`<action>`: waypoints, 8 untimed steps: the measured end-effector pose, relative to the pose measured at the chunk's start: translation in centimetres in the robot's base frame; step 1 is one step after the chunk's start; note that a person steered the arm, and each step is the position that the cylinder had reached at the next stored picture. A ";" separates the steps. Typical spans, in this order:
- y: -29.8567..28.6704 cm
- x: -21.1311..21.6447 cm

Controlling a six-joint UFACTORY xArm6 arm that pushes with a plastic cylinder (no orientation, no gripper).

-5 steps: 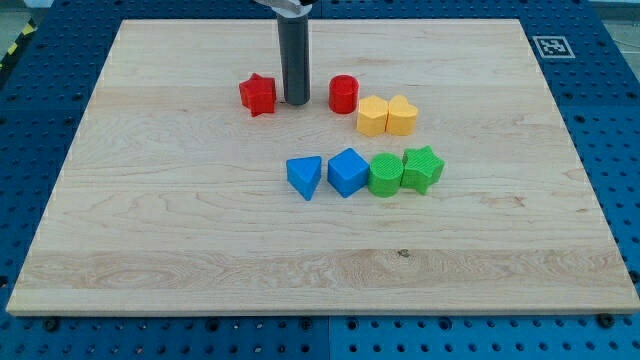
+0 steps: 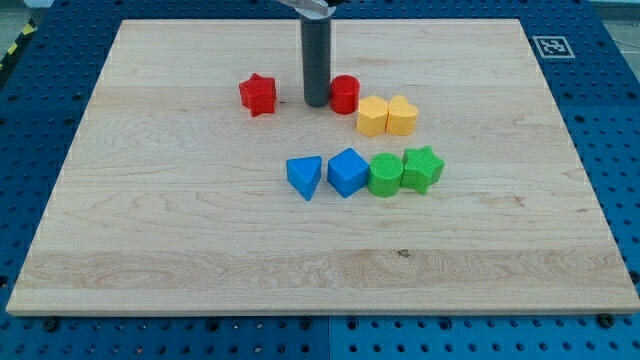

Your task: Place the red circle above the yellow hexagon

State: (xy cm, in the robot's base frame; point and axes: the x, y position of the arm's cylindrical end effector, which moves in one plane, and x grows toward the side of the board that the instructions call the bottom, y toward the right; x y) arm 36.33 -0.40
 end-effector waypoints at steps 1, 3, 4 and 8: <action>0.8 0.0; 1.2 0.0; 1.9 0.0; 1.8 -0.8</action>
